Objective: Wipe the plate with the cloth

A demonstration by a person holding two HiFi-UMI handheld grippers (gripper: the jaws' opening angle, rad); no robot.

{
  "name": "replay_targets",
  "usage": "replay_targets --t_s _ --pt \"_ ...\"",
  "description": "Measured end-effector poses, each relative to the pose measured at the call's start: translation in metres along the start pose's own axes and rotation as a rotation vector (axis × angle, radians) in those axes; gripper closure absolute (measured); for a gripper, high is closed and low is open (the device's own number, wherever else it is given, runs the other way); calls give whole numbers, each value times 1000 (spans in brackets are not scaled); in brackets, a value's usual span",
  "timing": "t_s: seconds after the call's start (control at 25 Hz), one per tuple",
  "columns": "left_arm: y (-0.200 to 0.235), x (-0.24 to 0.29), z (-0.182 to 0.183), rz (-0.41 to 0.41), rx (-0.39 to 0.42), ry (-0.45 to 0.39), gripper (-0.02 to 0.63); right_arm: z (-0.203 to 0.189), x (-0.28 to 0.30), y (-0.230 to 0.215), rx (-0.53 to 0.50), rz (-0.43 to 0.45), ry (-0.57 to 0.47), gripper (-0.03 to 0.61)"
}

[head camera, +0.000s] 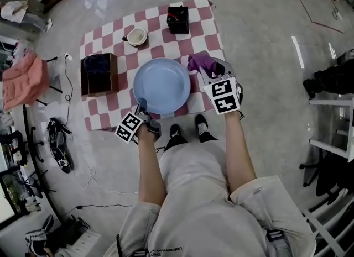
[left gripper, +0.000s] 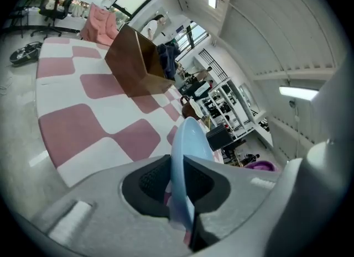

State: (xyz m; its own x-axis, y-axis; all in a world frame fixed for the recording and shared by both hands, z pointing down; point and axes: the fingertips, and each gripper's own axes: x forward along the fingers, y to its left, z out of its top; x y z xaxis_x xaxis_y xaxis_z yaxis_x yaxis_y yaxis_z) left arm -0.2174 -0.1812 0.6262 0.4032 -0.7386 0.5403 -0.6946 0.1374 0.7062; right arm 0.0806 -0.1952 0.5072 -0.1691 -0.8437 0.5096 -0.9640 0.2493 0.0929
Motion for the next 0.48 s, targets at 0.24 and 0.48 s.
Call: replay_targets --t_s 0.24,0.48 --pt "9 18 -2 59 88 80 574 -25 -21 3 150 -37 17 443" --pt "8 30 1 90 281 160 574 -42 -38 21 201 -64 50 443"
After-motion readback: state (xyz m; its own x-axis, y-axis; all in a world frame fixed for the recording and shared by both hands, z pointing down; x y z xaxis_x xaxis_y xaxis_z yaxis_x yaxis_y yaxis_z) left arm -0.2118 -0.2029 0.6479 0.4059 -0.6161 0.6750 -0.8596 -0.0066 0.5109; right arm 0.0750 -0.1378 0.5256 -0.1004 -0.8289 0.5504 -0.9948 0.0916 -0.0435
